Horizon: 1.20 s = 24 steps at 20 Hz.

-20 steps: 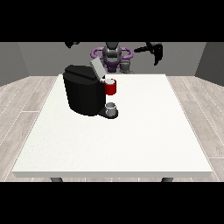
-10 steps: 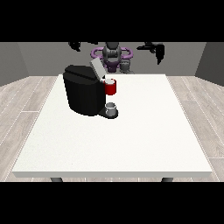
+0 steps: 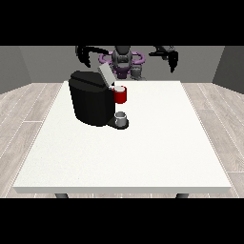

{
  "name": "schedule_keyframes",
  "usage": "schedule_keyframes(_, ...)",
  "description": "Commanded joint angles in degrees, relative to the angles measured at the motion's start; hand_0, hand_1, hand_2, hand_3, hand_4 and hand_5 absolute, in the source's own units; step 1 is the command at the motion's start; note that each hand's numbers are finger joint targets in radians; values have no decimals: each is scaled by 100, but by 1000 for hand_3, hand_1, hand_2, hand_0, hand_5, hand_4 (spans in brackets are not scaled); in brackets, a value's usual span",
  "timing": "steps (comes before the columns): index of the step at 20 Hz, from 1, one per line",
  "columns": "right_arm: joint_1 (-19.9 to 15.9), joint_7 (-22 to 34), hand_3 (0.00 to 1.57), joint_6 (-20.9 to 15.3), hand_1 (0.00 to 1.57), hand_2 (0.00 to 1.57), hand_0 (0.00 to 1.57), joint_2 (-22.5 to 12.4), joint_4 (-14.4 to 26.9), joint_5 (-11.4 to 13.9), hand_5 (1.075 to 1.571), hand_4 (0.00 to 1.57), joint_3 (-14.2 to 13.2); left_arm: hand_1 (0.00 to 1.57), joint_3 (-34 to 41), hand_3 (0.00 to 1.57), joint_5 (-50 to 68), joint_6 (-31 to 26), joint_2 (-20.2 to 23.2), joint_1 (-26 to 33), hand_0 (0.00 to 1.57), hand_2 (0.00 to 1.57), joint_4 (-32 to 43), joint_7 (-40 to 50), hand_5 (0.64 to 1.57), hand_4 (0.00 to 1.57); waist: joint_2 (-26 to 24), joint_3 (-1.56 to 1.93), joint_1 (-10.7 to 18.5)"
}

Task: Insert the coffee pod into the coffee machine and close the lid

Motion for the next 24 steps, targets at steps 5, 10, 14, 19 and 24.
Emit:
schedule_keyframes(5,-654,-335,0,-81,0,0,0,182,635,226,1571,0,74,0,-64,0,319,134,254,295,0,0,-930,337,1571,0,582,-1,-205)
schedule_keyframes(10,-868,25,0,-3,0,0,0,169,710,326,1571,0,194,0,-232,0,243,401,226,515,0,0,-1291,728,1571,0,452,-1,-358)
schedule_keyframes(14,-884,-402,0,293,0,0,0,58,899,329,1571,0,126,0,-173,0,415,437,315,647,0,0,-1468,503,1571,0,658,-2,-481)
schedule_keyframes(19,-1491,-325,0,-105,0,0,0,284,1143,409,1571,0,57,0,-48,0,638,203,566,539,0,0,-1453,466,1571,0,937,-2,-292)
schedule_keyframes(24,-1583,-370,0,-67,0,0,0,396,1229,559,1571,0,247,0,-223,0,299,532,412,716,0,0,-1293,76,1571,0,1051,-3,-389)
